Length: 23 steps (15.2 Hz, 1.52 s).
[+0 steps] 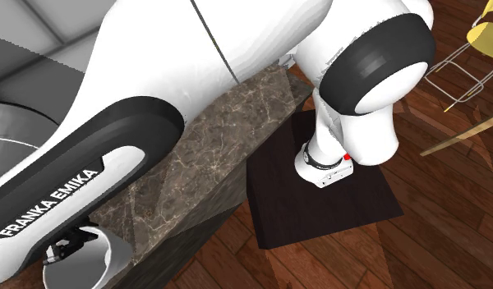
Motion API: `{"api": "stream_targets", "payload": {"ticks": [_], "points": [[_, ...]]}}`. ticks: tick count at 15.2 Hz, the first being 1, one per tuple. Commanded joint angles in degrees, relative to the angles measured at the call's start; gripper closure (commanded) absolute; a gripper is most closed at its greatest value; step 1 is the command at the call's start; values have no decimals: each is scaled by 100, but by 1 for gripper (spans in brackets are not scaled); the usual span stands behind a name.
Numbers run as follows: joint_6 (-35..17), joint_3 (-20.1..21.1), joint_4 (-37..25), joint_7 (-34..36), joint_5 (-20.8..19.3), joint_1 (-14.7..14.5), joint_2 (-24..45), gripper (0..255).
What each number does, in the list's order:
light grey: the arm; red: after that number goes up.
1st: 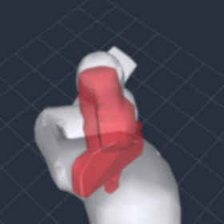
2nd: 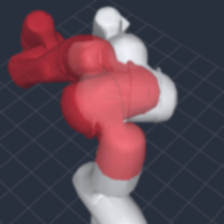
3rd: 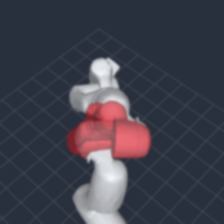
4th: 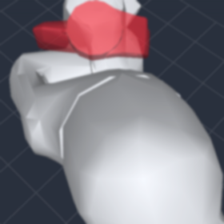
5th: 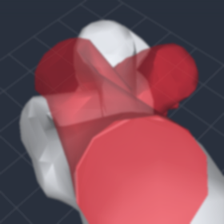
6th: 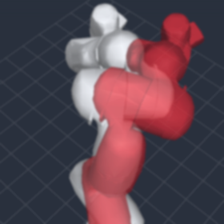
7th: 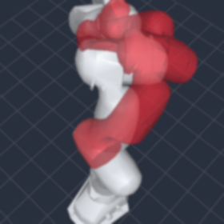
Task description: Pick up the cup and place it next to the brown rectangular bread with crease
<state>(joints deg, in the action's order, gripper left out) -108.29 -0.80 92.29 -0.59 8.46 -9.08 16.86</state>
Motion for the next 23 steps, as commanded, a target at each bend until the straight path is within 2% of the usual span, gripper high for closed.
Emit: {"api": "stream_targets", "payload": {"ticks": [1,14,22,23], "points": [[-146,0,125,-24,8,1,17,255],[-1029,16,728,-151,68,-6,305,255],[-1046,17,737,-153,70,-6,312,255],[-1045,17,736,-153,70,-6,313,0]]}}
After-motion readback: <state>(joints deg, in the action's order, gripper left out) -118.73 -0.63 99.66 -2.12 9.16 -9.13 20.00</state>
